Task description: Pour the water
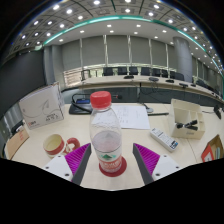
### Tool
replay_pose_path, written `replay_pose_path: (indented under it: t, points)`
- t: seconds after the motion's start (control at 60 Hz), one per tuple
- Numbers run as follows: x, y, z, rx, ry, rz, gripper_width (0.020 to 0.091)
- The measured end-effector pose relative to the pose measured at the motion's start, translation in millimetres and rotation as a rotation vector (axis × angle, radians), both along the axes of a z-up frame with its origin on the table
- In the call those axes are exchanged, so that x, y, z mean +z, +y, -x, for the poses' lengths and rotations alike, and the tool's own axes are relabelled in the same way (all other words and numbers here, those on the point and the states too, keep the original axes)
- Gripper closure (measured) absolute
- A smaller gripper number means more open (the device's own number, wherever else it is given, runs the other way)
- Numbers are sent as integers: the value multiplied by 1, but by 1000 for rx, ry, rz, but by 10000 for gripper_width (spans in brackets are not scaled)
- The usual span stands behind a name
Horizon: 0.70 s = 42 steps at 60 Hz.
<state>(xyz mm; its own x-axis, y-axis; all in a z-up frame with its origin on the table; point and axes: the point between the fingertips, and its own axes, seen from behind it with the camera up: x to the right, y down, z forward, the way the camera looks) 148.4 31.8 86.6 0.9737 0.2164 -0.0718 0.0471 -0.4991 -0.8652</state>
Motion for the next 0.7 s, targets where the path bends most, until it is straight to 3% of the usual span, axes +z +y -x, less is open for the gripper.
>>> replay_pose_path:
  t: [0.183,0.433,0.7]
  points:
    - [43,-75,5,-73,-19,127,245]
    - [108,-181,47,-98,-101,195,245]
    - [146,-210,66,-139,-131,114,245]
